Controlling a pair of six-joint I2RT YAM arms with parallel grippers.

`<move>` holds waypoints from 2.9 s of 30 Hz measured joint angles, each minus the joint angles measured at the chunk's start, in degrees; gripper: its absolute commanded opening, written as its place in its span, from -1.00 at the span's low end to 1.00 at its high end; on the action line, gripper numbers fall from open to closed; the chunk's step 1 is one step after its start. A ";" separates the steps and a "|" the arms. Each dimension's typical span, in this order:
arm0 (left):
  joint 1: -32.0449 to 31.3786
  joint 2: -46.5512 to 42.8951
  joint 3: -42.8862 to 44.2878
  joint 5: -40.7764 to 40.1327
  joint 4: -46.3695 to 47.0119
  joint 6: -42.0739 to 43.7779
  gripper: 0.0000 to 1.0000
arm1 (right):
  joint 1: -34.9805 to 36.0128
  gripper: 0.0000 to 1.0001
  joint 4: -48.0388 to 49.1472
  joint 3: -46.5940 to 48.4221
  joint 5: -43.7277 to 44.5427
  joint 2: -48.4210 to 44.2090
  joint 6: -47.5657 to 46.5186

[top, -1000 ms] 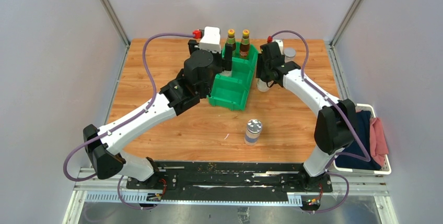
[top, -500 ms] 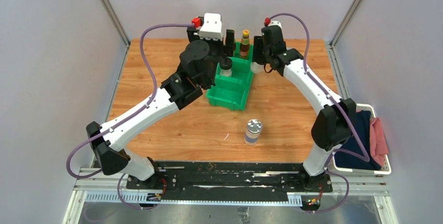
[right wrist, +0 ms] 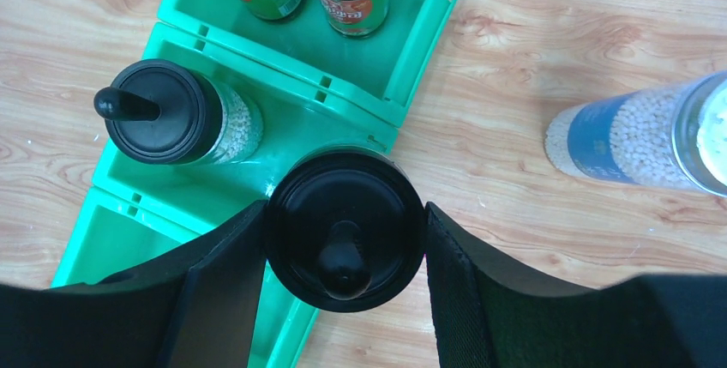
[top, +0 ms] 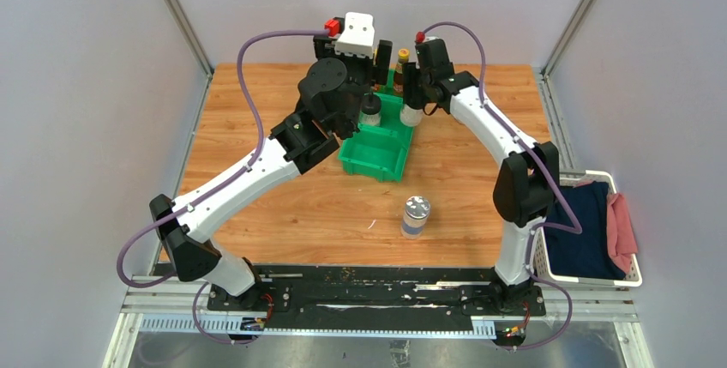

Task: Organize the condiment bottles
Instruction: Place the bottle in the storage box.

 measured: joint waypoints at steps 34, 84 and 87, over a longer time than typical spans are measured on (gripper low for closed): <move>1.46 0.15 -0.07 2.67 0.98 0.31 0.62 | 3.52 -1.00 -1.75 8.04 -4.68 11.17 -8.55; 2.69 1.09 -1.64 3.80 1.01 -1.40 0.61 | 3.52 -1.00 3.76 7.04 -6.82 14.32 -12.04; 2.71 1.09 -1.66 3.78 1.01 -1.44 0.61 | 3.52 -1.00 4.02 7.04 -6.73 14.34 -12.70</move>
